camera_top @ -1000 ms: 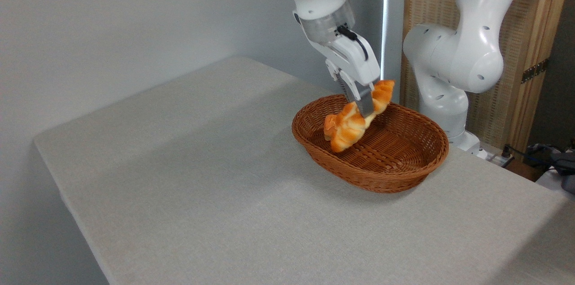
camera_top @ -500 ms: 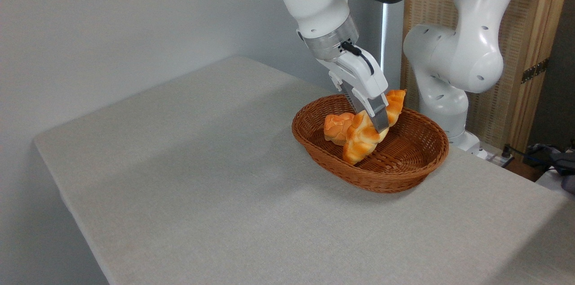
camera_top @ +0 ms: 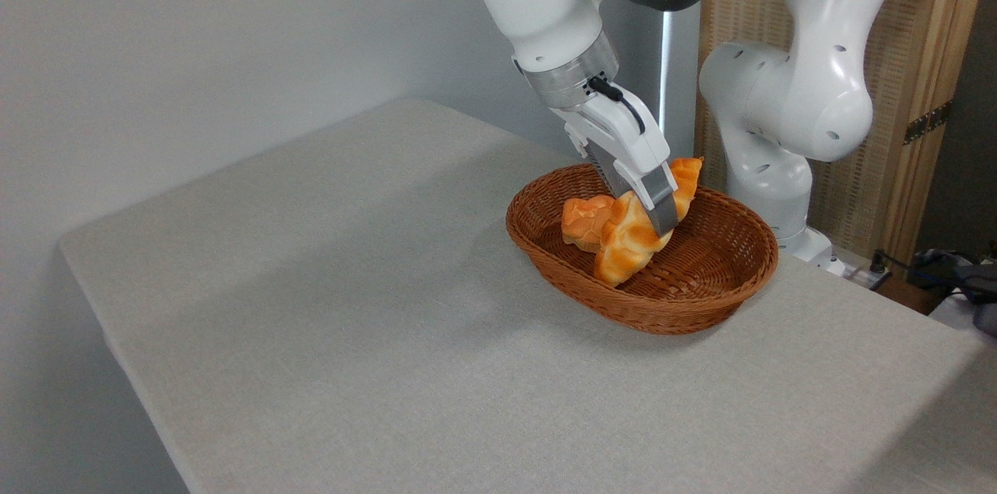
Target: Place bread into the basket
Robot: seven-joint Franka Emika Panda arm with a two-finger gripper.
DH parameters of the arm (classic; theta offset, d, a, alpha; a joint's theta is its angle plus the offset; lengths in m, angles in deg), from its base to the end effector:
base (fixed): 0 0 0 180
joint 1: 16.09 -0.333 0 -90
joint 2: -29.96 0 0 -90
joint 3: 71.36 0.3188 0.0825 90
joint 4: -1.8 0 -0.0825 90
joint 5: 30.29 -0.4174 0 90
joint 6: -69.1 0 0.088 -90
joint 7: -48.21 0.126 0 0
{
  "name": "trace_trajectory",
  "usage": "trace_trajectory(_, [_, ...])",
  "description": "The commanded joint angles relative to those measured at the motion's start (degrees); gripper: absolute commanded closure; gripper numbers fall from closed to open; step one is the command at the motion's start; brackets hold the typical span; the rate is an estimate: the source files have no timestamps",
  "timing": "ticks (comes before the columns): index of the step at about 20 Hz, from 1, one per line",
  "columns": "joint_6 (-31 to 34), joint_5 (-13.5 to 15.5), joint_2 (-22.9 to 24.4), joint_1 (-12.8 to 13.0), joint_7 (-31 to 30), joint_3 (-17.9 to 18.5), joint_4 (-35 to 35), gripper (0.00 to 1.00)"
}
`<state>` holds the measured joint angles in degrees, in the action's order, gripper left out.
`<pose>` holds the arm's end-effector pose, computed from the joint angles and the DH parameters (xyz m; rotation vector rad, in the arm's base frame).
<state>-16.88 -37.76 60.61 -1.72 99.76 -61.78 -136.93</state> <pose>0.3668 -0.0123 0.4453 2.5865 -1.4806 -0.5700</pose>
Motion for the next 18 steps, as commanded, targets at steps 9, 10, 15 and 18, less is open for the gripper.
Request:
trace_trajectory(9, [0.11,3.15,-9.09,0.39,-4.15,-1.75,18.55,0.0])
trace_trajectory(10, [0.11,4.29,-11.38,0.39,-7.74,-1.75,22.41,0.0])
trace_trajectory(15, [0.2,7.55,-23.77,0.48,-16.56,-1.84,40.7,0.0])
trace_trajectory(18, [0.11,8.61,-28.17,0.3,-16.48,-1.75,47.13,0.0])
